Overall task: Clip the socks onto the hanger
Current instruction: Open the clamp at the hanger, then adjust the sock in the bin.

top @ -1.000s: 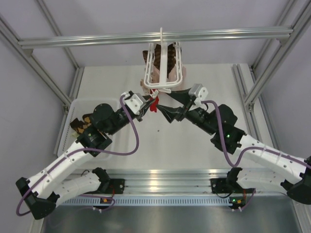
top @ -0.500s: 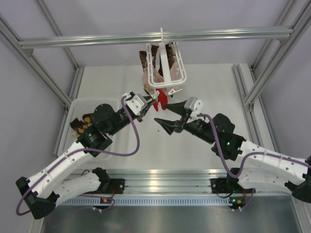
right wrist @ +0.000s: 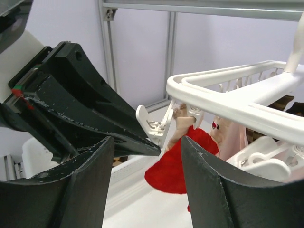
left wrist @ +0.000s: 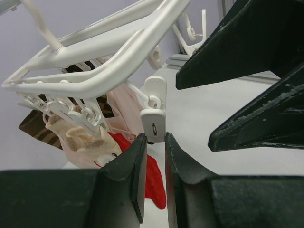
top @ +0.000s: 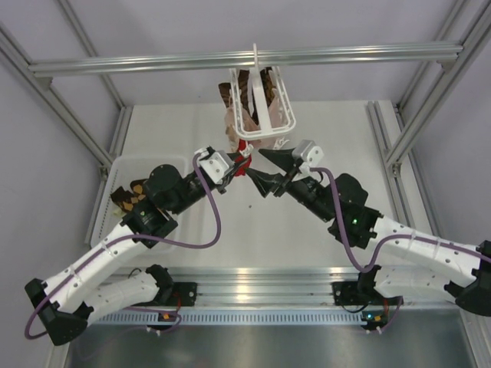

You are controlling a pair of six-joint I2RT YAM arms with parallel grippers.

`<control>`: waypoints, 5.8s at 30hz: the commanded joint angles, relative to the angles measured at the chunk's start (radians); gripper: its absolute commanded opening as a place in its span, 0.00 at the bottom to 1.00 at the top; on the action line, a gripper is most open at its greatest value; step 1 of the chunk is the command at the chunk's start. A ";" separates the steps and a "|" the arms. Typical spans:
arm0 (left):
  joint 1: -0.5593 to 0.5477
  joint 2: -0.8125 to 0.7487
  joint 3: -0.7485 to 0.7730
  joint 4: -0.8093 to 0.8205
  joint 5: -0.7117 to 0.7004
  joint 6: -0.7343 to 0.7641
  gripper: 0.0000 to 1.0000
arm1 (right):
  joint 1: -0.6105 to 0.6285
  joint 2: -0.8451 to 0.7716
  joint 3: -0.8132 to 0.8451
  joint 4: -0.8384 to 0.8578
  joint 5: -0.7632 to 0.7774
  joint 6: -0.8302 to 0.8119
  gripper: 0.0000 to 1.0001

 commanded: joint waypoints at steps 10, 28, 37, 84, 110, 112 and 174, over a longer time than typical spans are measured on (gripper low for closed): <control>-0.028 0.015 0.007 0.026 0.023 0.026 0.00 | 0.014 0.065 0.102 0.083 0.062 -0.041 0.52; -0.031 0.020 0.010 0.027 0.014 0.023 0.00 | -0.006 0.090 0.131 0.014 0.059 0.010 0.11; -0.032 0.014 0.010 0.023 0.003 0.010 0.19 | -0.024 0.085 0.153 -0.032 0.064 0.056 0.00; 0.204 0.078 0.205 -0.089 0.374 -0.193 0.57 | -0.147 0.048 0.236 -0.210 -0.080 0.355 0.00; 0.093 0.158 0.230 0.006 0.287 -0.164 0.16 | -0.147 0.083 0.251 -0.233 -0.044 0.392 0.00; 0.089 0.160 0.233 0.001 0.288 -0.150 0.13 | -0.147 0.097 0.256 -0.239 -0.034 0.397 0.00; 0.553 -0.276 0.187 -0.853 -0.150 -0.167 0.62 | -0.211 0.087 0.282 -0.328 -0.088 0.440 0.00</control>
